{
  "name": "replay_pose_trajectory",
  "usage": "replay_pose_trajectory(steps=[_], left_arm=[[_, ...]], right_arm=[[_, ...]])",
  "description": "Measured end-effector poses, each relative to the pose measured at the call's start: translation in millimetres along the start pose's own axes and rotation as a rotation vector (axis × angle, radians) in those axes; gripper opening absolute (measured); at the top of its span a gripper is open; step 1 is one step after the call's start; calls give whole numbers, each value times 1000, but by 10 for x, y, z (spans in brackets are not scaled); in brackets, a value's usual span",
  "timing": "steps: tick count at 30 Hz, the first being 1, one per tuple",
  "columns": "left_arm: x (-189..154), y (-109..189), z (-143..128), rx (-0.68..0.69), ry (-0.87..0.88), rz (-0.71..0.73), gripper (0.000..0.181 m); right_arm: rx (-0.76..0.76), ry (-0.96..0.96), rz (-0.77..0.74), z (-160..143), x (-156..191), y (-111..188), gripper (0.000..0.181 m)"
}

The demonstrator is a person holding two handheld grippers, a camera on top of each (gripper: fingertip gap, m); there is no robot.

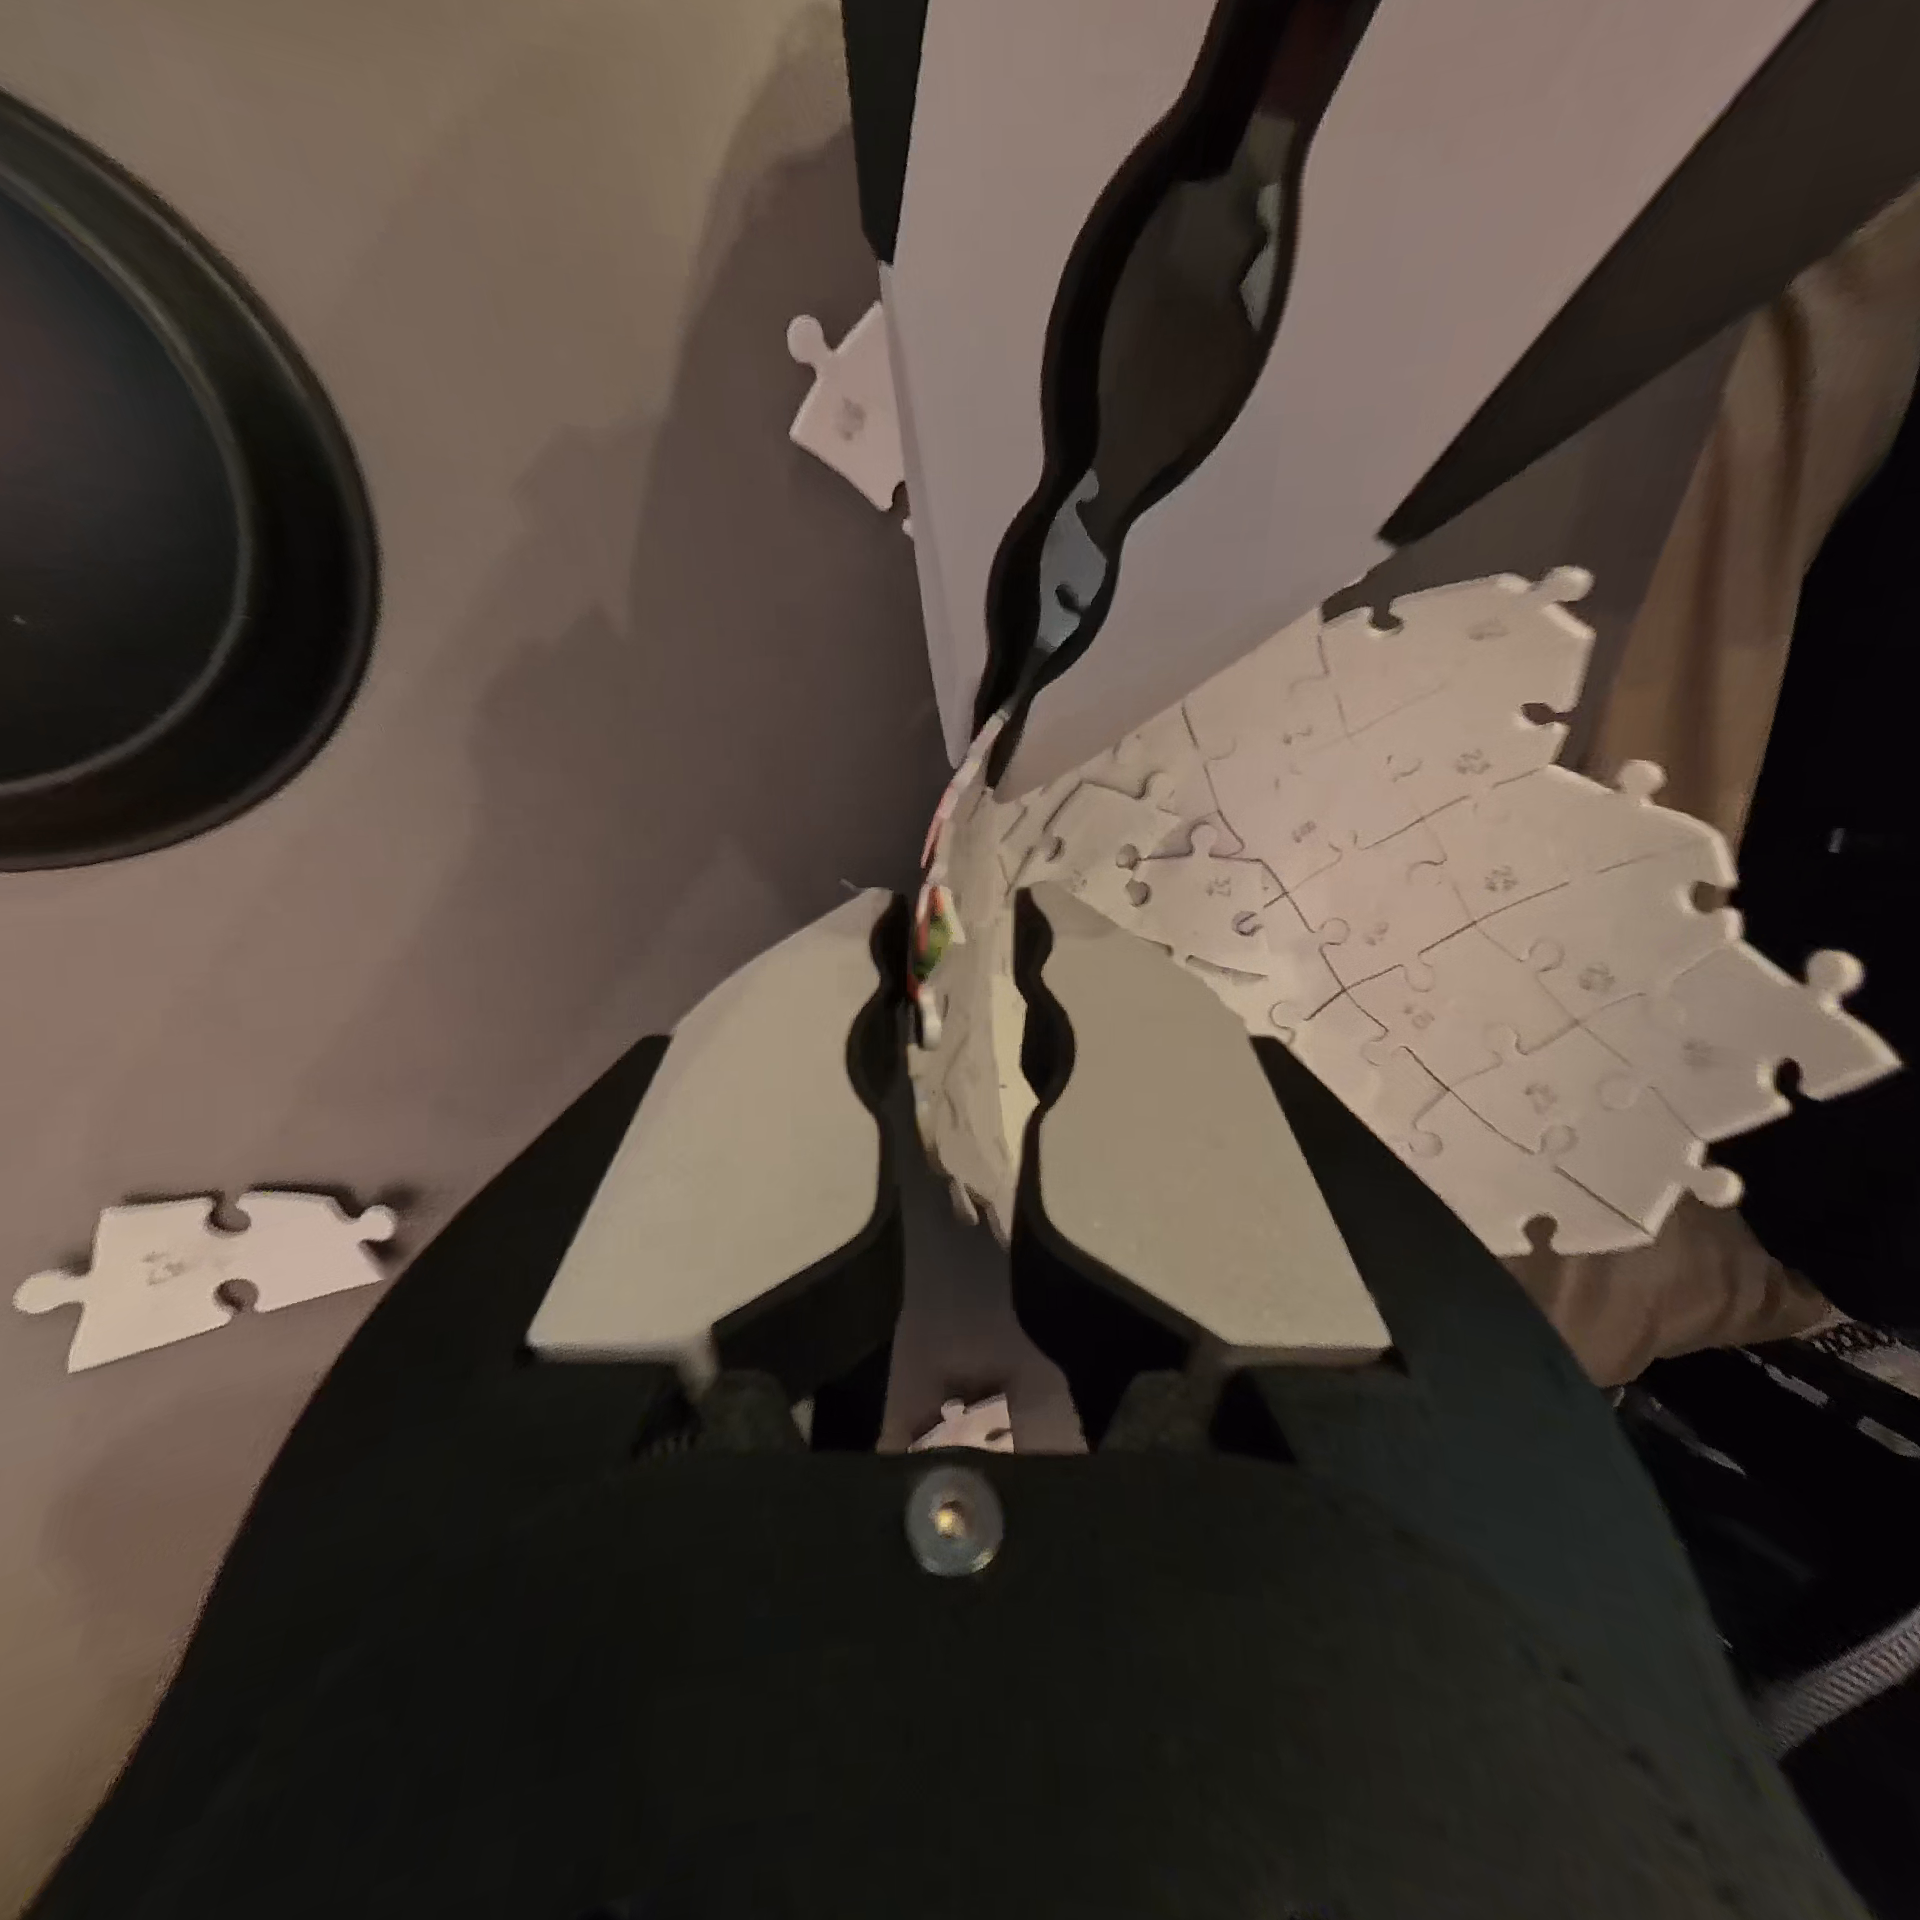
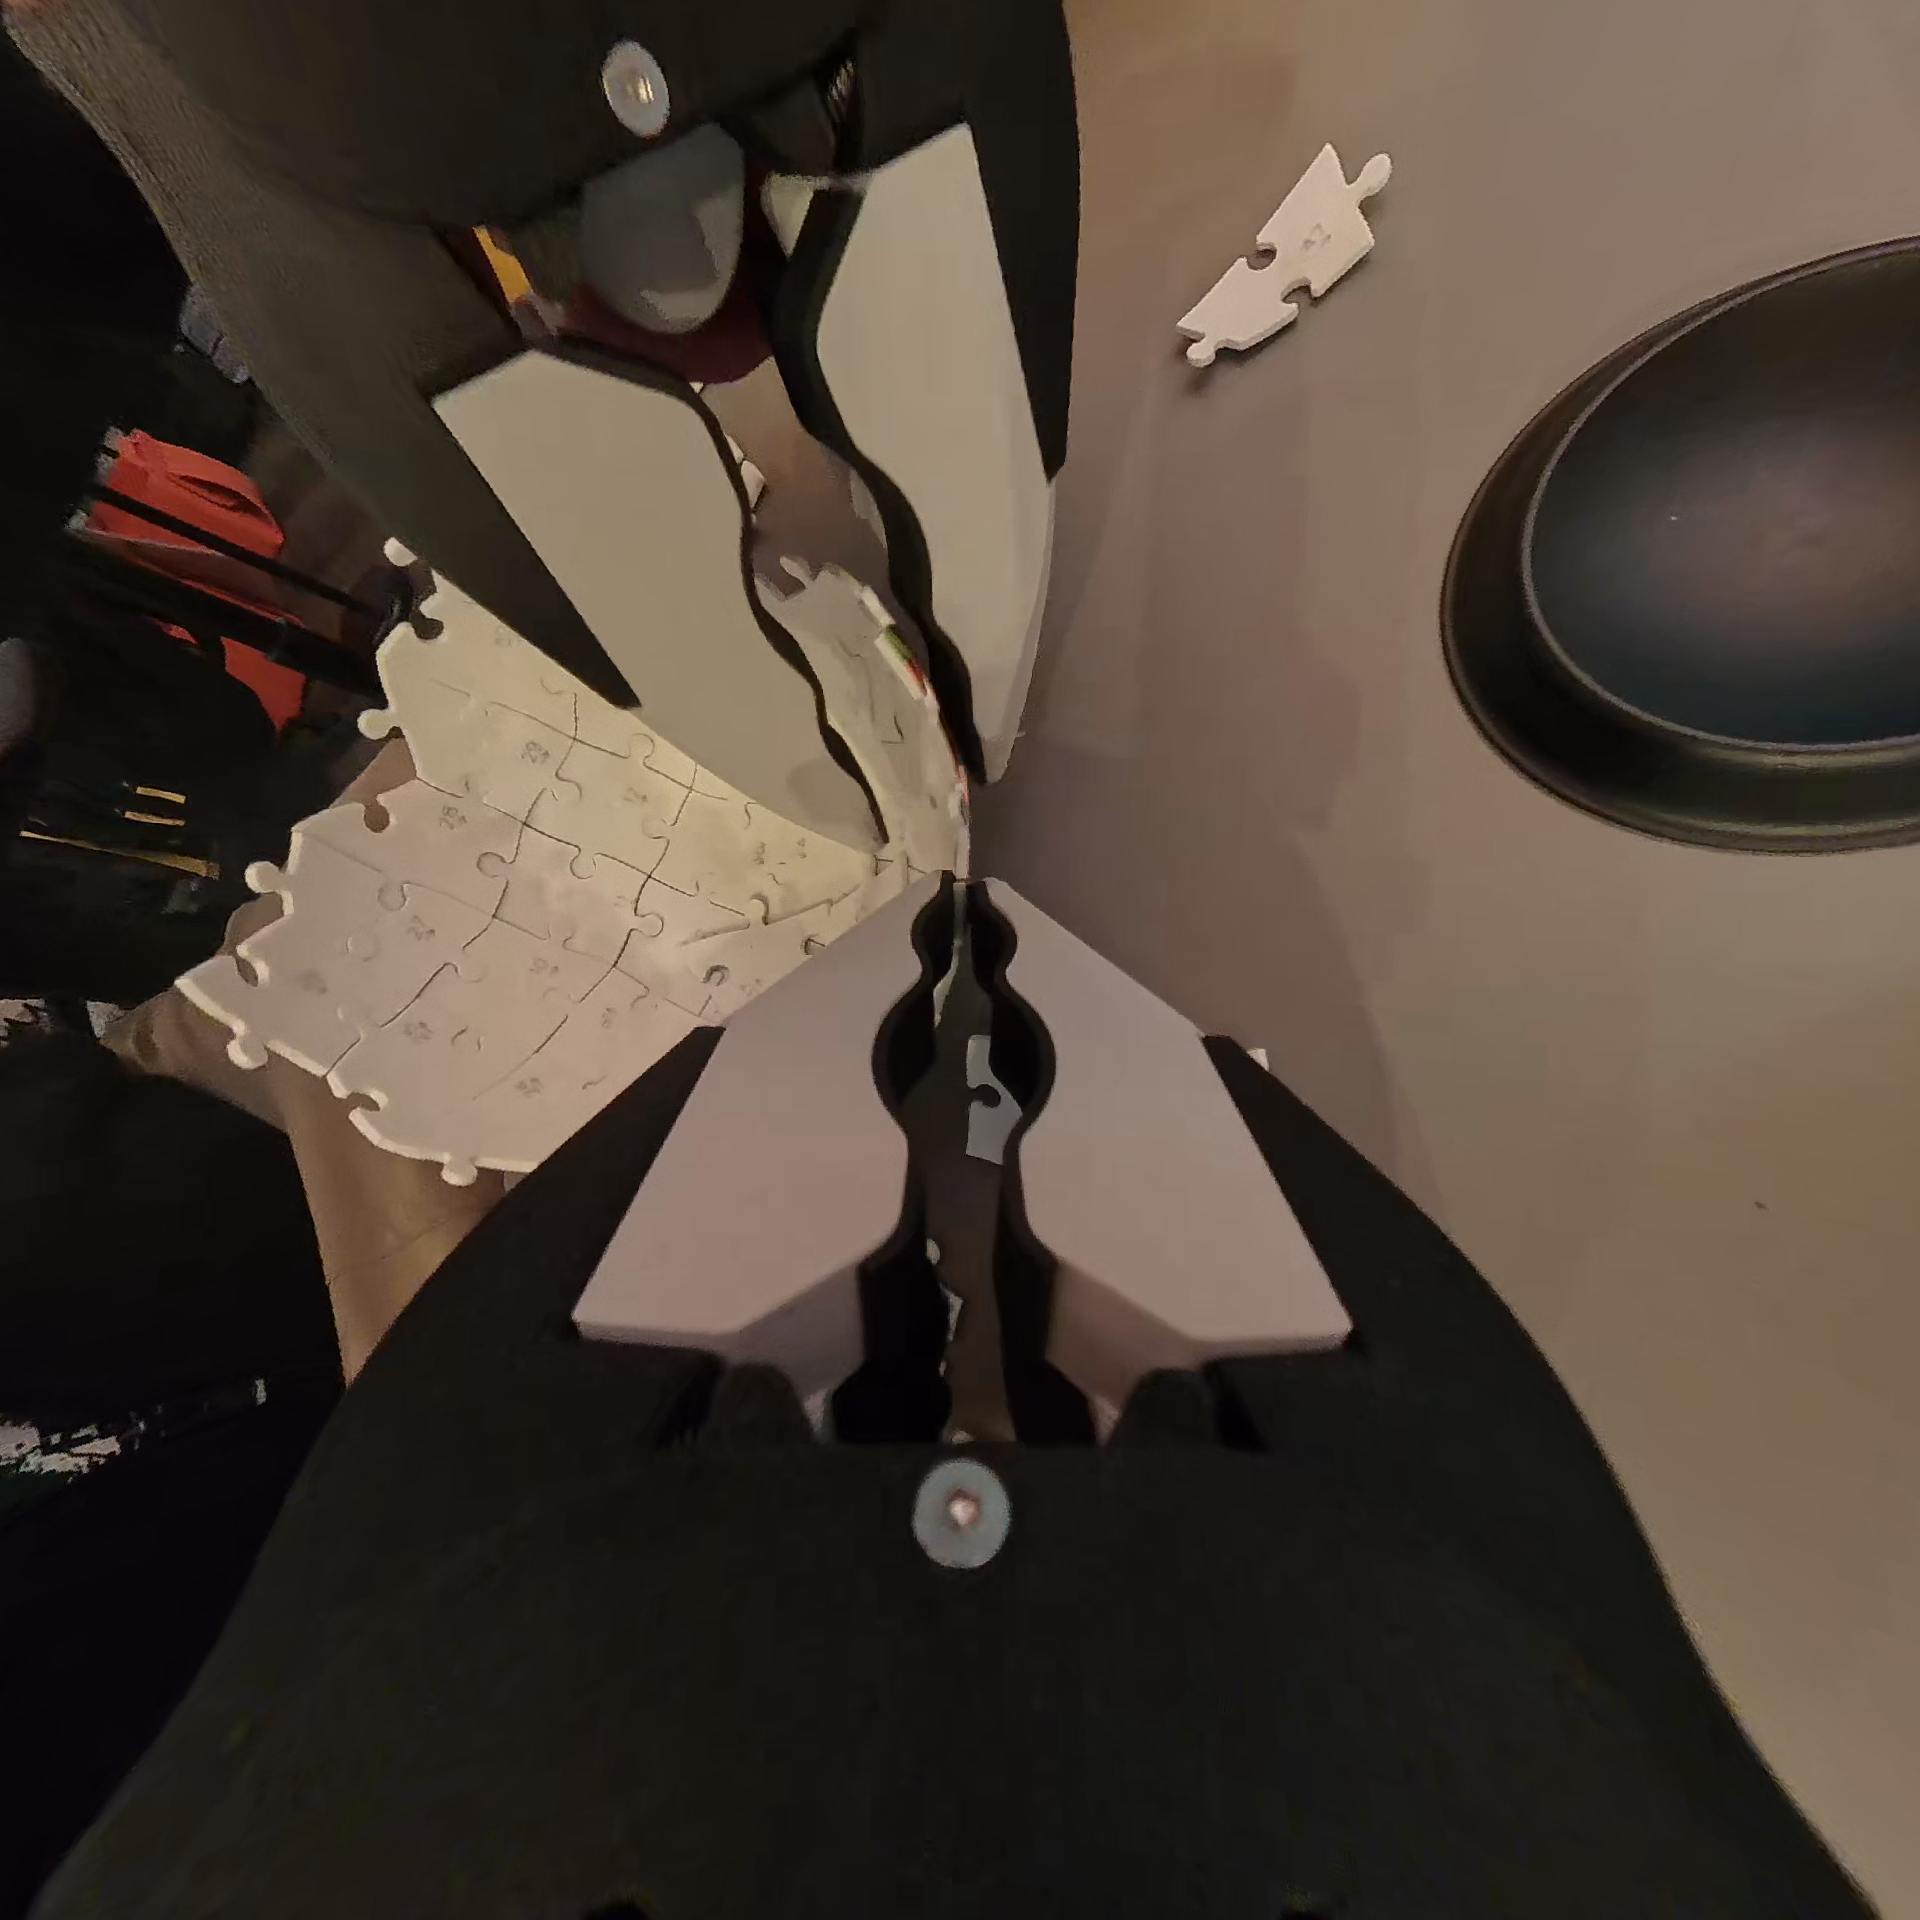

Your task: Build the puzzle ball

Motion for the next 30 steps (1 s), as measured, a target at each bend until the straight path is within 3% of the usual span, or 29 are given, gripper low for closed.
replay_pose_trajectory(steps=[7,22,26,30], left_arm=[[-42,-87,-18,0,17,-32,9],[-79,-66,-37,-23,72,-1,8],[-86,-56,-53,-62,79,1,7],[-93,-48,-86,-90,89,17,7]], right_arm=[[55,-39,30,-55,37,-80,12],[69,-82,48,-61,73,-100,2],[57,-82,46,-51,64,-63,18],[35,-92,42,-25,46,30,21]])
Point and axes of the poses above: each gripper's, where its closed fingertips meet, y back along the fingers, z out of its top, x = y × z across the jaws, the point moved 5 cm from there along y, back along the fingers, and after that the axes turned 2 degrees about -x, right-handed, at the moved point
